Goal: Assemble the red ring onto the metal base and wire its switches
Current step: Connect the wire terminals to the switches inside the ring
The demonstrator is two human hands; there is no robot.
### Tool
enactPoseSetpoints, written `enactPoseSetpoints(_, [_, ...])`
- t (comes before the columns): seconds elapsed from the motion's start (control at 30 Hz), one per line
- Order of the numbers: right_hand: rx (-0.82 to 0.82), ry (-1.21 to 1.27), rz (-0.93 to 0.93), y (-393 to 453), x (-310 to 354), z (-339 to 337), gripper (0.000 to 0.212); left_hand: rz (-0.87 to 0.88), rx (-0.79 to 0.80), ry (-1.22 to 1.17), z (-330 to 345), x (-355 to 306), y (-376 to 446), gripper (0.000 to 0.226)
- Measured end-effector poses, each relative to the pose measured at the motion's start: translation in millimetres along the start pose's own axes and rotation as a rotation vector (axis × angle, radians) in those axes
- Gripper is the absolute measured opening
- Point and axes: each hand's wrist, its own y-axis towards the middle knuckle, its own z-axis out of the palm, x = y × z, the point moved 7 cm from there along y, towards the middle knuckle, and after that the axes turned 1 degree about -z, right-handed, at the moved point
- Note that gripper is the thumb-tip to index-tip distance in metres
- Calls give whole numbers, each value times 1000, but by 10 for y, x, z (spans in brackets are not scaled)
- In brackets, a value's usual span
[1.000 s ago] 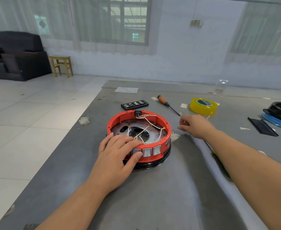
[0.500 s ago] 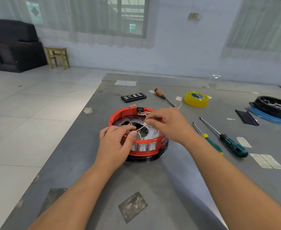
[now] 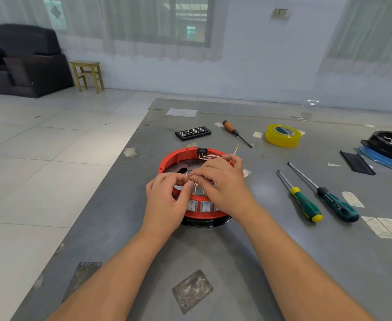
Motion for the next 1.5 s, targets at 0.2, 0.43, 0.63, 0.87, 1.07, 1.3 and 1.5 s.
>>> enactPoseSetpoints(0.2, [-210,81,95,-60,-161,-98,25,-141,-78,-217,-61,4,4,14])
enactPoseSetpoints(0.43, [-295,193,324,-162,-348,-129,6,-223,-144,-286,-133,124,14,24])
enactPoseSetpoints(0.63, [-96,97,262,-50,-189,-66,24,-155,-202,-175,-195,96,16,15])
enactPoseSetpoints(0.87, [111,364,416,32,-138,80,32,318,-231,134,-170,-304,-56,14])
enactPoseSetpoints(1.07, [121,610,610,22,-233,152,8,487,-185,230,-84,-373,-84,14])
enactPoseSetpoints(1.3, [132,597,597,41,-217,93,9,279,-163,85,-150,-299,-45,20])
enactPoseSetpoints(1.5, [231,567,541,42,-153,101,9,60,-192,3,-241,-103,18,22])
